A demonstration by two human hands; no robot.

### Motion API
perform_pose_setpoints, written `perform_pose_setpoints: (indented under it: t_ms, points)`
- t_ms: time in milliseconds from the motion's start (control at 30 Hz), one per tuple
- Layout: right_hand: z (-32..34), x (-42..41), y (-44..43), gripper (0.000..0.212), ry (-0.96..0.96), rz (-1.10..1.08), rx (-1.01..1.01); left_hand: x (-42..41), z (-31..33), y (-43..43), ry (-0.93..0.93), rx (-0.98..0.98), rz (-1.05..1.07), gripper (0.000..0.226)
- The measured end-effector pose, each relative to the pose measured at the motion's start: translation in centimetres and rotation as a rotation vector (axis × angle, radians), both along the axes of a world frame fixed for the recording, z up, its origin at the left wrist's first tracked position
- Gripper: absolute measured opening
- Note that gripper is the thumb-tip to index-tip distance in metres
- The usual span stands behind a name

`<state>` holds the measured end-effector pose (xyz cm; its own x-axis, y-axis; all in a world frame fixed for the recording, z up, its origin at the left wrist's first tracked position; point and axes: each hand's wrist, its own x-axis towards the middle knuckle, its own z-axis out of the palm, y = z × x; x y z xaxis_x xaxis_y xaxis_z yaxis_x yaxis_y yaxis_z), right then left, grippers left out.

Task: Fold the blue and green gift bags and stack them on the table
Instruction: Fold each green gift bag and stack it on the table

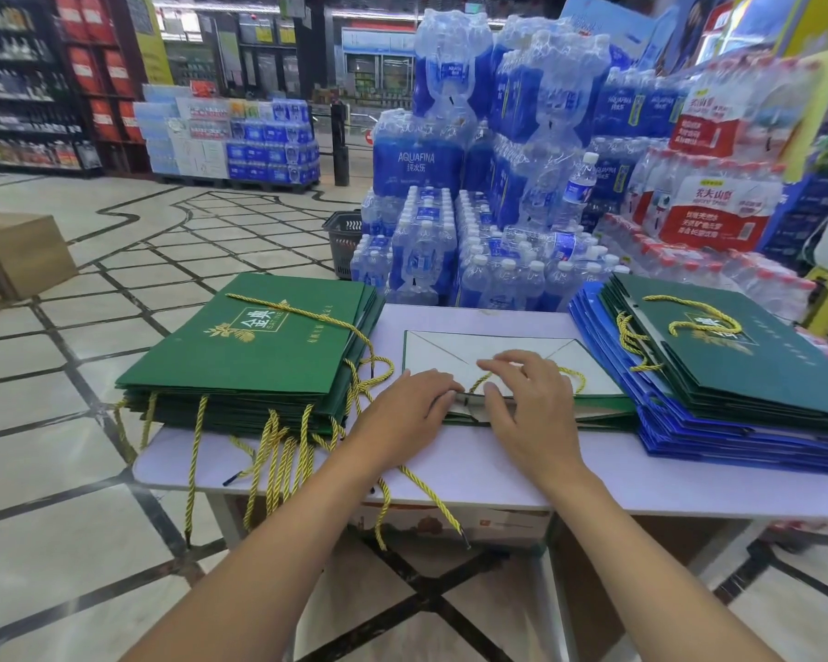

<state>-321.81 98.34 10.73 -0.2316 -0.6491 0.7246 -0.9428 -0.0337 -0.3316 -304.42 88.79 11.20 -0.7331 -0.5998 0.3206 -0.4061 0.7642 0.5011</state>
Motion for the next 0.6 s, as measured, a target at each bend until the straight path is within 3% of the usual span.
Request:
perform_pose_setpoints:
  t_ms: [133,300,467,600]
  points:
    - [0.5,0.5,1.0,0.013,-0.039,-0.005,-0.071,0.1,0.2,0.1,0.000,0.000,-0.003,0.031]
    - [-0.1,1.2,0.8,0.032,0.143,-0.091,0.089,0.0,0.0,-0.2,-0.014,0.013,-0.003,0.031]
    - [0.1,1.5,0.4,0.028,0.303,-0.160,0.164,-0.1,-0.2,-0.4,-0.025,0.002,-0.027,0.029]
    - [-0.1,1.6,0.2,0.032,0.326,-0.207,0.186,-0.2,-0.5,-0.7,-0.042,0.018,-0.031,0.033]
